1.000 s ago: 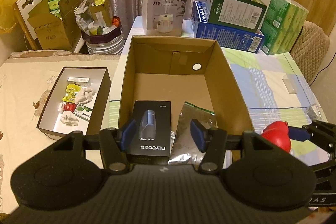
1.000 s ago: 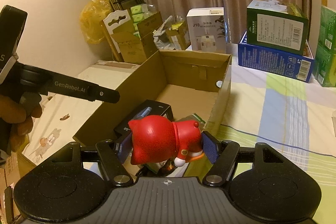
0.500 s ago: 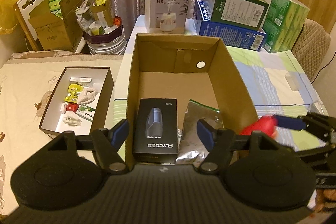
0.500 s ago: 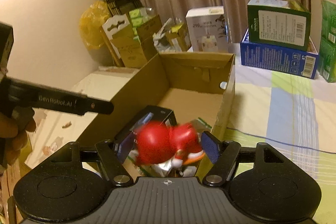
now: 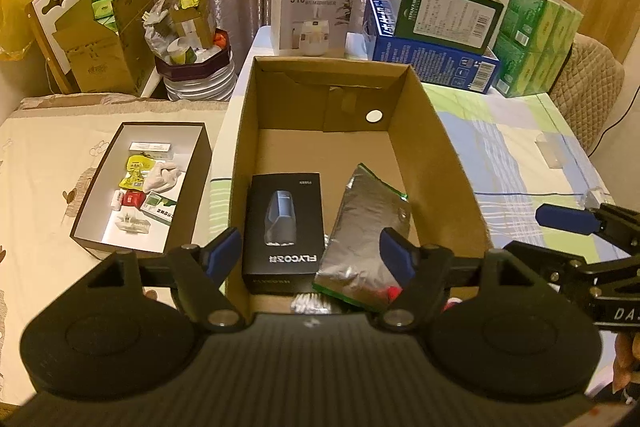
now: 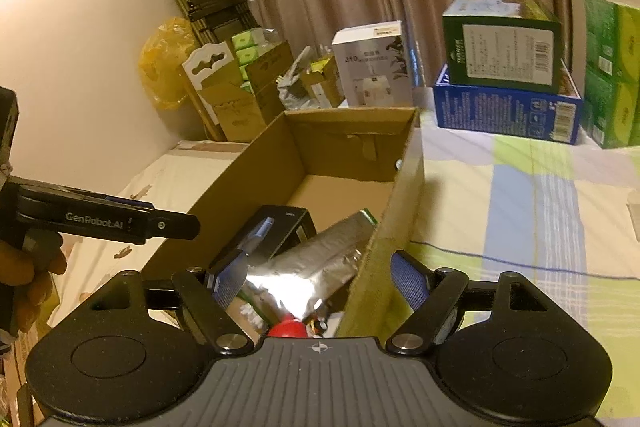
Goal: Organize objects
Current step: 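Open the left tool to drop the foil bag while the right tool releases the red toy, then move both open tools back over the table toward the cup and tray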
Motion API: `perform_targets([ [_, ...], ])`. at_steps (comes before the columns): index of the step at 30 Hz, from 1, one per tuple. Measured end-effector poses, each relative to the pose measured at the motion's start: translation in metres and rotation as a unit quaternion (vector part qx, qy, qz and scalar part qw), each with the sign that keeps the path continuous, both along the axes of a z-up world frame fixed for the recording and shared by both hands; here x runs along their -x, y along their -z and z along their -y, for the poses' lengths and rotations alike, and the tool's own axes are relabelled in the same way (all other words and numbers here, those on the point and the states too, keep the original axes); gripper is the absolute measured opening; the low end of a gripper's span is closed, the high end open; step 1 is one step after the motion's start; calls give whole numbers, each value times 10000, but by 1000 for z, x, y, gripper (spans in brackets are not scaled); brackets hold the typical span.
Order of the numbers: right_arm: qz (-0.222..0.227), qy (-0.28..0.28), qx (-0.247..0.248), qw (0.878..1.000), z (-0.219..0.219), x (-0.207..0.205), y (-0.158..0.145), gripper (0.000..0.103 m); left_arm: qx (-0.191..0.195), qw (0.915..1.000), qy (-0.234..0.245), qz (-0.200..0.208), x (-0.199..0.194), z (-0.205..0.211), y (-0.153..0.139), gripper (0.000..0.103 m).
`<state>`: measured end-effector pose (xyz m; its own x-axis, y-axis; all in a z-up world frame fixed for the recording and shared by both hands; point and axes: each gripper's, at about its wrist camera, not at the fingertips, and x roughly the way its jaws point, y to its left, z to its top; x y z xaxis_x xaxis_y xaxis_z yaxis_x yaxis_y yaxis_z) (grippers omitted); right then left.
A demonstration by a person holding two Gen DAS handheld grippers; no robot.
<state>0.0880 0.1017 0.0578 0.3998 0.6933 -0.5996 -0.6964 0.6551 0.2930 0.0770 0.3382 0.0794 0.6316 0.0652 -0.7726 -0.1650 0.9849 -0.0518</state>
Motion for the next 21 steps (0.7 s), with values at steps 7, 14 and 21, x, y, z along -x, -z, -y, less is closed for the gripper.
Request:
perform_targets([
  [7, 1, 159, 15, 9999, 24, 8, -7, 76, -8, 10000, 83, 33, 12, 19, -3, 76],
  [14, 21, 321, 76, 9995, 52, 18, -17, 76, -70, 9997, 198, 99, 24, 46, -10, 82],
  [21, 22, 537, 29, 9986, 88, 24, -28, 77, -147, 9989, 356, 256, 34, 76, -23, 92],
])
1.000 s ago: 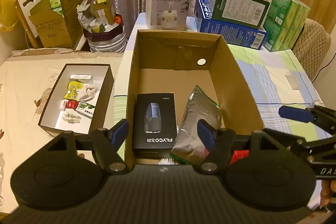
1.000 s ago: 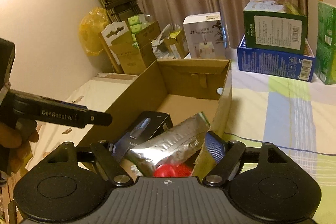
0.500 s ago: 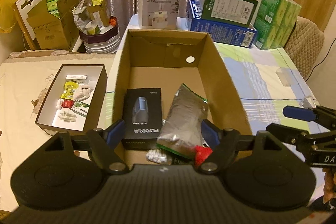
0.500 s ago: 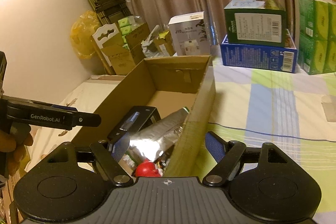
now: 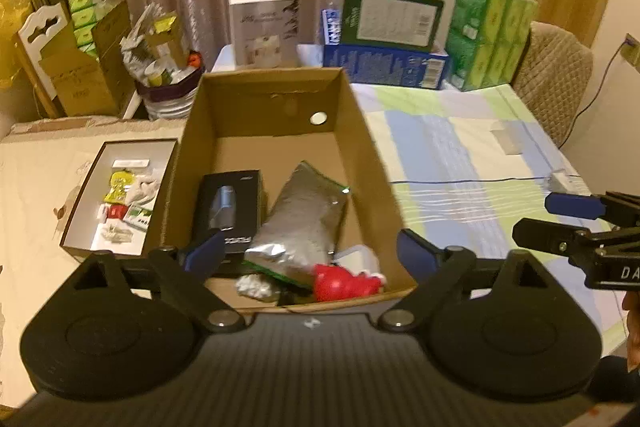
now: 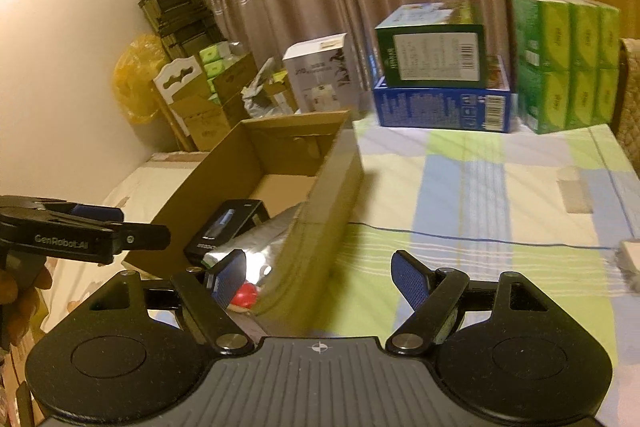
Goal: Organize objects
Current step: 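Move both open tools back over the table toward the cup and tray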
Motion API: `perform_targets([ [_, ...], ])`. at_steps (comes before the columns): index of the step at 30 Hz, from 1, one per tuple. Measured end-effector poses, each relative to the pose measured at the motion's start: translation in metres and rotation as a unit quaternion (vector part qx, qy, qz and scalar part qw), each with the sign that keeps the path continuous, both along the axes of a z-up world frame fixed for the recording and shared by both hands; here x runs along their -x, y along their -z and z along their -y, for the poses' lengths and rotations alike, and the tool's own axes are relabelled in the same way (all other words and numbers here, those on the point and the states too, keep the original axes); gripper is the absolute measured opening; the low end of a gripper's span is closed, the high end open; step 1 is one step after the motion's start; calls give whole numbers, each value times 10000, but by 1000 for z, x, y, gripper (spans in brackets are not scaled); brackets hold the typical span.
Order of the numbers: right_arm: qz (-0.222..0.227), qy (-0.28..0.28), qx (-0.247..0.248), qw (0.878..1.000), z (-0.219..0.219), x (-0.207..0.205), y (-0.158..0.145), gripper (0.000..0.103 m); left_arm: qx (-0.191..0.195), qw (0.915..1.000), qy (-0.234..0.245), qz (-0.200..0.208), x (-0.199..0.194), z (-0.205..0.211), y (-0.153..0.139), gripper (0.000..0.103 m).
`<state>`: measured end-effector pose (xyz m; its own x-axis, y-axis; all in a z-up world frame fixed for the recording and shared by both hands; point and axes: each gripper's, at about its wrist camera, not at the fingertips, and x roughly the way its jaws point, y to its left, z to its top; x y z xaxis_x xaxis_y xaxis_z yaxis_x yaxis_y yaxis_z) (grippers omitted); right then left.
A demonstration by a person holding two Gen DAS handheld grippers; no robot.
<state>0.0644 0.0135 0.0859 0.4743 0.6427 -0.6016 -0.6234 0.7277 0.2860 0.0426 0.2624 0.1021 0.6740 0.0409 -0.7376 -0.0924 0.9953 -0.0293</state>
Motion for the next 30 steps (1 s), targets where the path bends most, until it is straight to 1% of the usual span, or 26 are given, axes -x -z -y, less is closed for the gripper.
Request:
perform_targets([
  [2, 24, 69, -2, 10000, 11, 1, -4, 77, 3, 10000, 60, 40, 2, 10, -4, 93],
  [6, 69, 224, -11, 9997, 34, 4, -11, 77, -37, 9997, 185, 164, 4, 32, -11, 100],
  [9, 105, 354, 23, 9993, 54, 8, -14, 77, -12, 9993, 285, 261, 5, 47, -16, 102],
  [19, 210, 852, 80, 9961, 124, 12, -23, 77, 73, 9966, 644, 504, 7, 102, -23, 102],
  [23, 257, 1054, 116, 9940, 154, 14, -26, 77, 42, 9950, 802, 587, 6, 126, -23, 102],
  [30, 228, 1486, 203, 9884, 212, 16, -20, 77, 17, 9926, 1027, 647, 3, 161, -19, 102],
])
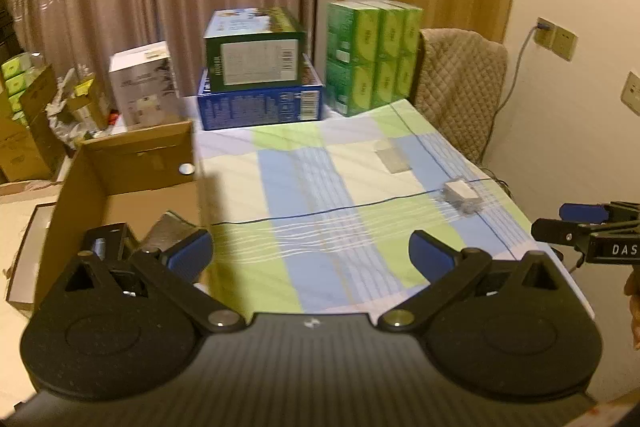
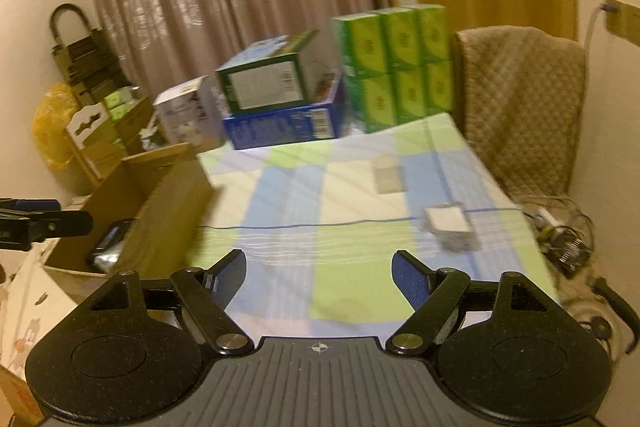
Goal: Organize objects
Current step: 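Move both open tools back over the table toward the cup and tray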
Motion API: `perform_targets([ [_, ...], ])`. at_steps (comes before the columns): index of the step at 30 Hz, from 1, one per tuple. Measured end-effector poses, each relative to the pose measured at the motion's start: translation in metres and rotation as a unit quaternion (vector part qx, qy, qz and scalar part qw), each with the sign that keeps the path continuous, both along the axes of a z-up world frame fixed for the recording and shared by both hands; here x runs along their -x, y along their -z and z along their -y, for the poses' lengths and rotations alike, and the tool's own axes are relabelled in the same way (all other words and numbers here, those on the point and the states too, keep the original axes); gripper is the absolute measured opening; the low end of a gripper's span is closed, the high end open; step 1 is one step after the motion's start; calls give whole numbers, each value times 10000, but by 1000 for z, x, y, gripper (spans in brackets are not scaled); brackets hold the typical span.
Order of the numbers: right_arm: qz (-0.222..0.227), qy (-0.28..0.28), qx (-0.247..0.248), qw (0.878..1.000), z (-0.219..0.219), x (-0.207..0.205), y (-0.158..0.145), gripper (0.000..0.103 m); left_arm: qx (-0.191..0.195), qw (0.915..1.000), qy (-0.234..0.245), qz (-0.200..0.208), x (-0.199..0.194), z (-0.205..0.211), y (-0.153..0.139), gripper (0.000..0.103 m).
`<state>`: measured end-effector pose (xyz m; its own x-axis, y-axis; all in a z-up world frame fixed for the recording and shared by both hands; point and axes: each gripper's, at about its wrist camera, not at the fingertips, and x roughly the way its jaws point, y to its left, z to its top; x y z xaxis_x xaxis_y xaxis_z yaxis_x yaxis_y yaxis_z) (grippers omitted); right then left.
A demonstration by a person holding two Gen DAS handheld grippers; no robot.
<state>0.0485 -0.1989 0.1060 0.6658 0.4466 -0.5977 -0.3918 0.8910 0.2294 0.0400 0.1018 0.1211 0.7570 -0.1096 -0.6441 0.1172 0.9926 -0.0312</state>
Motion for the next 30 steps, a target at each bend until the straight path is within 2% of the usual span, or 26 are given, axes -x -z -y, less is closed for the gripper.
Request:
perform_targets([
  [8, -109, 407, 73, 9991, 50, -8, 15, 77, -49, 9998, 210, -2, -16, 38, 17, 102],
  [16, -189, 558, 103, 9982, 73, -29, 33, 77, -172, 9997, 144, -27, -43, 63, 44, 102],
  [25, -299, 623, 271, 9972, 87, -81, 69, 77, -173, 9995, 231, 89, -91, 90, 83, 102],
  [30, -368, 569, 398, 9969, 88, -117, 92, 77, -149, 9993, 288, -178, -126, 104, 113, 102],
])
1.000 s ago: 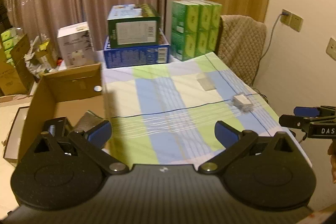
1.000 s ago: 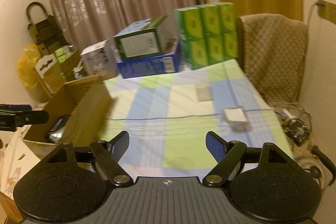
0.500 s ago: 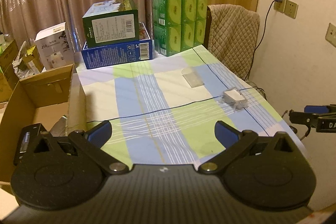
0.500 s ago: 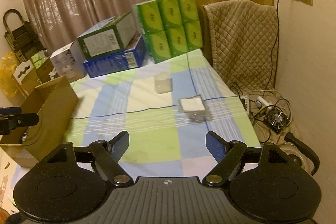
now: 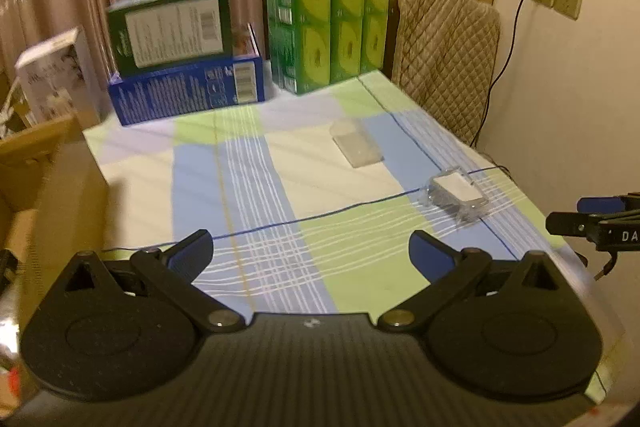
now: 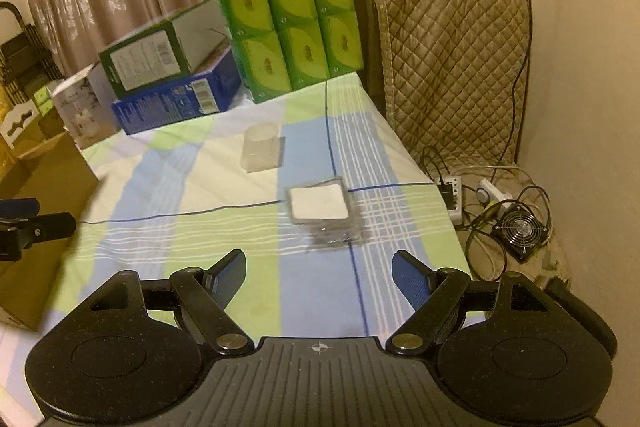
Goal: Organize objects
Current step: 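Move both open tools back over the table toward the cup and tray, then grasp the clear plastic tray with the right tool while the left tool grasps the clear cup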
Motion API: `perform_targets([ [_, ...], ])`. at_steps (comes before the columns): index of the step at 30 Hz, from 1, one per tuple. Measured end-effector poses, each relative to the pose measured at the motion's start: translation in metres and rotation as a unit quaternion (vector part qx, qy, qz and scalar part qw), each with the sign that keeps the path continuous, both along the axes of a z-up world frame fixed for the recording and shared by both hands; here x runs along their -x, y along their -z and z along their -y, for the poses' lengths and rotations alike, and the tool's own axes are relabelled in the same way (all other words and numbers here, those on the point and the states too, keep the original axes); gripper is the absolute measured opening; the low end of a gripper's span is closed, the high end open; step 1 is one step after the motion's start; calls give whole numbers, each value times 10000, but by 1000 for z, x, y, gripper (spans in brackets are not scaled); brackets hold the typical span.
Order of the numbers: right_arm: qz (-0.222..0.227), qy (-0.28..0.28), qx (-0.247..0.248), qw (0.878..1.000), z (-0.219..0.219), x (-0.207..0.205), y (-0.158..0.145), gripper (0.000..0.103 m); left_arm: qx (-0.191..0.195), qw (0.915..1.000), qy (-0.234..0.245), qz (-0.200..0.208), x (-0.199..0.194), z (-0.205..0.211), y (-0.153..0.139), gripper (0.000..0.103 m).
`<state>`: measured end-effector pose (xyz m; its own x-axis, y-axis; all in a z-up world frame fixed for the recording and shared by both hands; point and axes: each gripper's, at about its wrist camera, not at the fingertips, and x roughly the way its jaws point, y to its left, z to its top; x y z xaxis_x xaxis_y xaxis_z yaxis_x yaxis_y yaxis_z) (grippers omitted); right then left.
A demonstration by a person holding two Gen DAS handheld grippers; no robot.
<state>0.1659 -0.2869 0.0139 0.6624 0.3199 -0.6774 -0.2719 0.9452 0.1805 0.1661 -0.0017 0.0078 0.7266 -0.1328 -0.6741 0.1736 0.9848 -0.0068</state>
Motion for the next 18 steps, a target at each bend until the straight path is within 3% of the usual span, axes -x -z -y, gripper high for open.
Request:
perform_targets([
  [7, -154, -146, 114, 9997, -12, -47, 33, 77, -45, 9997, -83, -232, -47, 8, 31, 102],
  [18, -240, -409, 459, 9978, -36, -97, 77, 77, 90, 9996, -131, -244, -90, 18, 65, 102],
])
